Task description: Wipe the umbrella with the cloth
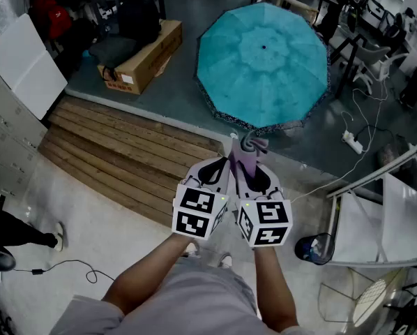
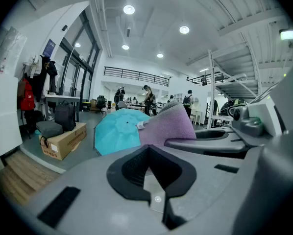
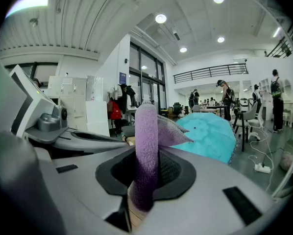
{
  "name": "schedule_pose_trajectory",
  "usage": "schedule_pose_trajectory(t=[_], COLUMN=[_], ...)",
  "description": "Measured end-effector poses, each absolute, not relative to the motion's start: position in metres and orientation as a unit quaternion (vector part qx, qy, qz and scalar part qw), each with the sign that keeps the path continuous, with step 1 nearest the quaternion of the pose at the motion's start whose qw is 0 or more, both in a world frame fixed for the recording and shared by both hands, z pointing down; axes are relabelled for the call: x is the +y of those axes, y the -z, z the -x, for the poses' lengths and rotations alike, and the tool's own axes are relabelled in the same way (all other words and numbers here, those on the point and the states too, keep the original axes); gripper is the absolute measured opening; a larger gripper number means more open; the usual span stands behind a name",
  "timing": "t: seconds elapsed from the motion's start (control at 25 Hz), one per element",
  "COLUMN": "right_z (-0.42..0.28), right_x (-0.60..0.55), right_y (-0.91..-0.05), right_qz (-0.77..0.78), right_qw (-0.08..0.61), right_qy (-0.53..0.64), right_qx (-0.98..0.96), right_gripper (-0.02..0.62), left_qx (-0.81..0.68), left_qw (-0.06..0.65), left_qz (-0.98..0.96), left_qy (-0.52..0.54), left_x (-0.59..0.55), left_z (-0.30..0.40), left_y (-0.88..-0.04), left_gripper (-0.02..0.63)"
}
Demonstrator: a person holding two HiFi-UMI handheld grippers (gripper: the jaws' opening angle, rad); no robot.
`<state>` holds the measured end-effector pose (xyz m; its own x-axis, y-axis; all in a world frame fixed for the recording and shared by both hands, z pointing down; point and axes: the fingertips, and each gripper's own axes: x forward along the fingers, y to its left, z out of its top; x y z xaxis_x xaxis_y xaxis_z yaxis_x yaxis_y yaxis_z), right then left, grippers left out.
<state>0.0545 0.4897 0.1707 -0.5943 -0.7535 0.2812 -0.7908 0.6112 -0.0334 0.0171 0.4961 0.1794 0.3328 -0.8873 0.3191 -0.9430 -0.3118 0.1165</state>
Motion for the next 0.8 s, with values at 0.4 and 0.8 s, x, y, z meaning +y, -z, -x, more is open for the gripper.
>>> schedule_pose_trajectory(t=[0.4,0.8], right_z=[-0.038,0.000], right_x=[0.480,0.462], right_y=[-0.174,-0.178], right_qz=[-0.439,-0.445], right_qw=[0.122,0.134], right_qy=[-0.081,-0.075], right_qx=[-0.887,-0.882], right_gripper=[0.072,0.072], left_qx=[-0.561,-0.558], left_qw=[0.148,0.154], left_qz=[-0.809,-0.811], left_qy=[-0.096,-0.085], left_x=[0.486,0.465], left_z=[-0.004,0.038], left_y=[-0.184,-0.186], left_gripper=[0.003,0.003])
